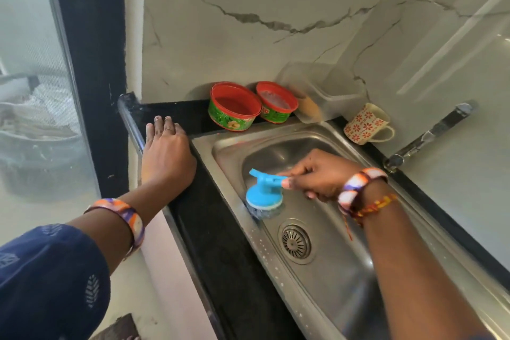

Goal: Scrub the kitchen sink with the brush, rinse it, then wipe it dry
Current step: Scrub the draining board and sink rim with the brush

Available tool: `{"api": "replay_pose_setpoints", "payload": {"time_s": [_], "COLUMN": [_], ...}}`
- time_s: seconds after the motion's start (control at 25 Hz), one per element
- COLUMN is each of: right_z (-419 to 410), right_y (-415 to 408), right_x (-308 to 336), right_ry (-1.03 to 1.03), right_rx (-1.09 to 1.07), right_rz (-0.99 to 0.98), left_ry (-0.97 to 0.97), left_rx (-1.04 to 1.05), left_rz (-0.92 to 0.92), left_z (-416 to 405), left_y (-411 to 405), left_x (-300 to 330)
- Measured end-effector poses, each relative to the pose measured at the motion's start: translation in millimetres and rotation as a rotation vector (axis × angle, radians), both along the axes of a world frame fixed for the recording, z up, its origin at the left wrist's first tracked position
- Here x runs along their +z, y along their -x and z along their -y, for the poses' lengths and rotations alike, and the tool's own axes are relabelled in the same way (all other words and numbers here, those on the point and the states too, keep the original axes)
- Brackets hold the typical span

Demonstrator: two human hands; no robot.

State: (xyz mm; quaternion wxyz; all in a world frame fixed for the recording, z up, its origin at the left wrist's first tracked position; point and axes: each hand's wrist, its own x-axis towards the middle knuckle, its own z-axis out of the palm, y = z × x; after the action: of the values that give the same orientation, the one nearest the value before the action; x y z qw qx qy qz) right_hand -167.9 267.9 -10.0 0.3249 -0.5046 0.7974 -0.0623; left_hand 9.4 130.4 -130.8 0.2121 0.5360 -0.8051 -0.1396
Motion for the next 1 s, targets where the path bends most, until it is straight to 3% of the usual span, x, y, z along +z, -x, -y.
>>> {"api": "replay_pose_setpoints", "payload": {"time_s": [0.2, 0.28, 0.44, 0.52, 0.8, 0.88, 1.0], "right_z": [68, 49, -55, -80, 50, 54, -11], "right_y": [-22, -12, 18, 25, -21, -25, -4], "right_x": [-31, -24, 7, 8, -34, -35, -19], "right_ry": [0.314, 0.240, -0.162, -0.260, 0.322, 0.315, 0.147], "right_rx": [-0.243, -0.268, -0.136, -0.130, -0.306, -0.342, -0.309], "right_rz": [0.235, 0.287, 0.241, 0.262, 0.295, 0.333, 0.354], "left_ry": [-0.017, -0.017, -0.010, -0.002, -0.001, -0.004, -0.002], "left_rx": [0.005, 0.004, -0.011, -0.015, -0.021, -0.024, -0.043], "left_rz": [0.024, 0.025, 0.005, 0.009, 0.066, 0.076, 0.086], "left_z": [-2, -2, 0, 1, 2, 4, 4], "left_y": [0, -1, -1, 0, 1, 1, 0], "left_x": [4, 4, 2, 0, 0, 0, 0]}}
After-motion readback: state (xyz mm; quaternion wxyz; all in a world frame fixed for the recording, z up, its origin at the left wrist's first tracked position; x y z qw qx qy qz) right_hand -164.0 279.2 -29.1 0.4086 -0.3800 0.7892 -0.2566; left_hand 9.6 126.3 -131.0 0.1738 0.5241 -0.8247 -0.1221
